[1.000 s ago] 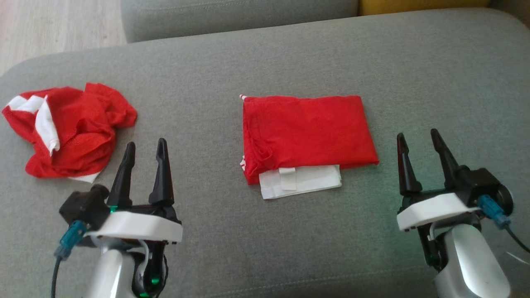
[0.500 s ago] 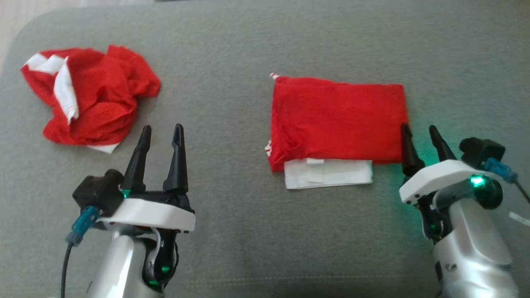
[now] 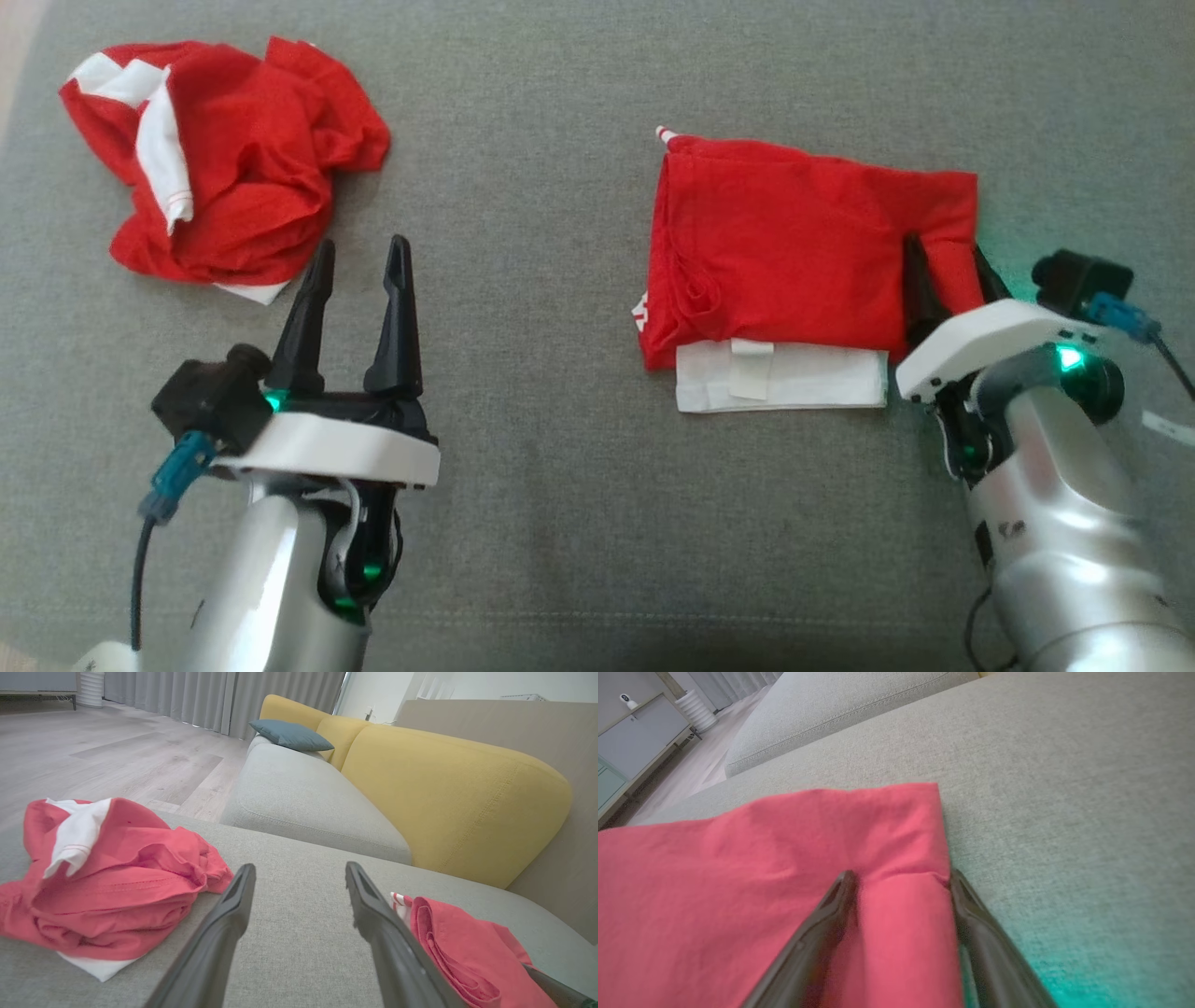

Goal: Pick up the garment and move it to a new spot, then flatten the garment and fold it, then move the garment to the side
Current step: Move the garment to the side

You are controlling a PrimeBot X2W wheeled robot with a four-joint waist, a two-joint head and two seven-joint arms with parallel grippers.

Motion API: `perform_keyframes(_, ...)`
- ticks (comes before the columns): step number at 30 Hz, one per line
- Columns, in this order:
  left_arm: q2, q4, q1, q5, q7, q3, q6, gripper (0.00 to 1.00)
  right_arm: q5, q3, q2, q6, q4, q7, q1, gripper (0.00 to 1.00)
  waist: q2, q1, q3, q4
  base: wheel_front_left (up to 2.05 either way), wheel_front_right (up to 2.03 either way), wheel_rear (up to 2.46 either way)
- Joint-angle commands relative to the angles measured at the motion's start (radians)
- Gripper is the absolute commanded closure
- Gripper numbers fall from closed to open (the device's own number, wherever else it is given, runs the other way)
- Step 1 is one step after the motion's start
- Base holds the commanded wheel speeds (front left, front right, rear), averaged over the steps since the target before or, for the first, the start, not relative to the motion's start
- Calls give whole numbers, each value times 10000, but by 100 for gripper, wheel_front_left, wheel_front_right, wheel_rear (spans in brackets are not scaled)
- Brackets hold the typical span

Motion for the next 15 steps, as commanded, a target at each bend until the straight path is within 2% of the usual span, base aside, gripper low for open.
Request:
perform_keyframes(1, 81, -359, -286, 86, -51, 342, 13, 0, -6, 445, 139, 33, 139, -92, -32, 100, 0, 0, -11, -112, 0, 0, 0)
perform_keyframes(5, 81, -339, -262, 153, -51, 431, -11, 0, -389, 599, 93, 33, 303, -448, -182, 100, 0, 0, -124, -346, 0, 0, 0)
perform_keyframes(8, 81, -356, -240, 193, -51, 527, -49, 0, -1004, 822, -265, 33, 278, -746, -354, 100, 0, 0, -252, -645, 0, 0, 0)
perform_keyframes(15, 81, -470, -349, 267, -51, 630, -131, 0, -2131, 1467, -2006, 33, -389, -724, -993, 100, 0, 0, -76, -1310, 0, 0, 0)
